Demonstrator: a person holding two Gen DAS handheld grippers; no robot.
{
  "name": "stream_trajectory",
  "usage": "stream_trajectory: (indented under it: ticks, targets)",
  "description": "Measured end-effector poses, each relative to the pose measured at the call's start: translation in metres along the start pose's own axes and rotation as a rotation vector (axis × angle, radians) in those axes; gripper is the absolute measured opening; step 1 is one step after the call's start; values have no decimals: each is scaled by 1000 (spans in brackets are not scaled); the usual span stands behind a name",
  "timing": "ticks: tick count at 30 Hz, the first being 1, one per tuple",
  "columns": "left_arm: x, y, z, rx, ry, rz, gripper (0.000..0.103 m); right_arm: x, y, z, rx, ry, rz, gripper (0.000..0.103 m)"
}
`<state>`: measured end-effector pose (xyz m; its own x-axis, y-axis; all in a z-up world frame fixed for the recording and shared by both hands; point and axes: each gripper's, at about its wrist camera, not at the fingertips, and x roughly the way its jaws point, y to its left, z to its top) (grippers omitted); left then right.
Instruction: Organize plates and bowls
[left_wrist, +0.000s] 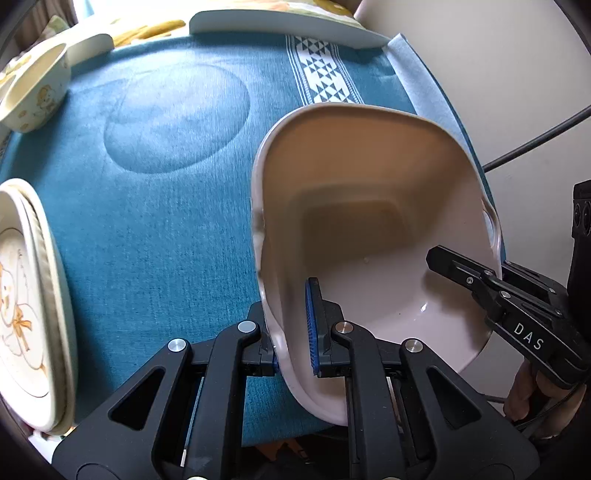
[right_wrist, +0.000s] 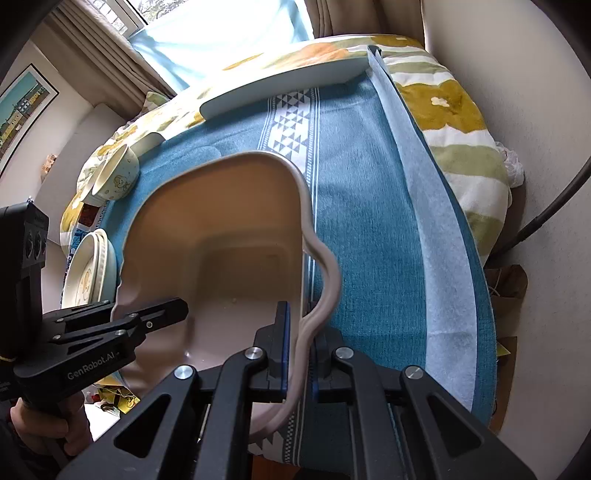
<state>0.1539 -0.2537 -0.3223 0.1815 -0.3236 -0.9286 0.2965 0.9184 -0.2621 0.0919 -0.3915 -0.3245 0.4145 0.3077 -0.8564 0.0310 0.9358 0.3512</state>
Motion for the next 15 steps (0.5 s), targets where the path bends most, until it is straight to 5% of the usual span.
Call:
stream_trajectory:
  ticks: [11, 13, 15]
  targets:
    - [7, 0, 4, 18, 1, 47, 13, 1, -12, -2, 57, -3, 43, 8]
    - [8, -1, 5, 28, 10, 77, 33, 1, -15, -2, 78, -8, 57, 8]
    - [8, -2, 4, 39, 0, 93, 73, 2, -16, -2, 93, -8, 57, 15]
